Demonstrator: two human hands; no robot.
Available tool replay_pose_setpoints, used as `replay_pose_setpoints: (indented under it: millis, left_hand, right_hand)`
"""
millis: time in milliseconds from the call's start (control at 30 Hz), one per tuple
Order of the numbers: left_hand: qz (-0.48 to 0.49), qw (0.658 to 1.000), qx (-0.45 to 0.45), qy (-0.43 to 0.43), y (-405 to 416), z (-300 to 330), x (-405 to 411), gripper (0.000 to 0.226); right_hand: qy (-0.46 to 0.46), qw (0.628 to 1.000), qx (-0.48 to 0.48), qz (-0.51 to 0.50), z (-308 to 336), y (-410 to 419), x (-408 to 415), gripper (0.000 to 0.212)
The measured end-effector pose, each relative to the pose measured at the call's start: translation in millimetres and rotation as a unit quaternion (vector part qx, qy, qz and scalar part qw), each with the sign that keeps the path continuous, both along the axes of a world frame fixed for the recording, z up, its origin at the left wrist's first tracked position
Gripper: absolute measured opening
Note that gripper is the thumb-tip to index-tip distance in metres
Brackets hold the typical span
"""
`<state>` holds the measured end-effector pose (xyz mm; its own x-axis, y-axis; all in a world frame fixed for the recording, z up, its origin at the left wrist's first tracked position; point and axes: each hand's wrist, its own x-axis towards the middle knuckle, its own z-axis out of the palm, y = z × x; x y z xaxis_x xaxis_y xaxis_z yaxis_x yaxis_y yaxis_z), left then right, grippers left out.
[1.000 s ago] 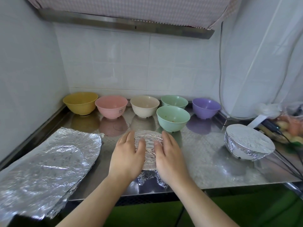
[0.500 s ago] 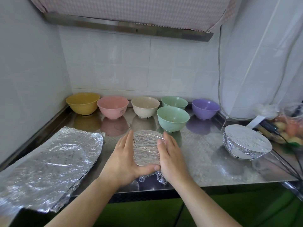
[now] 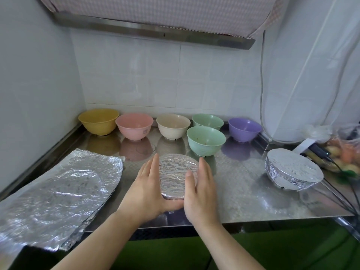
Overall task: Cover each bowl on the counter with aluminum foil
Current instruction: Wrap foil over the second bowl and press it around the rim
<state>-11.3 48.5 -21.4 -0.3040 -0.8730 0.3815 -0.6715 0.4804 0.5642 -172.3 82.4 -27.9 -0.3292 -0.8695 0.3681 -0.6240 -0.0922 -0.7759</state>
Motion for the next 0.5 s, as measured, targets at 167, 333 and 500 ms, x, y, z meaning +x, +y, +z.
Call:
replay_pose_setpoints:
  millis: [167, 333, 500]
  left_hand:
    - [-0.007, 1.0, 0.003, 0.014, 1.4, 2.6, 0.4, 0.158]
    - [-0.032, 0.997, 0.042, 0.057, 2.8, 8.5, 10.7, 0.162]
    - [-0.05, 0.989, 0.116, 0.079, 1.1, 10.2, 17.3, 0.161]
  right_hand:
    - [-0.043, 0.999, -0.008, 0.029, -4.0, 2.0, -5.6, 0.083]
    - [-0.101, 0.984, 0.026, 0.141, 0.4, 8.2, -30.2, 0.104]
    - [-0.103, 0.966, 0.108, 0.213, 0.4, 6.8, -59.9, 0.14]
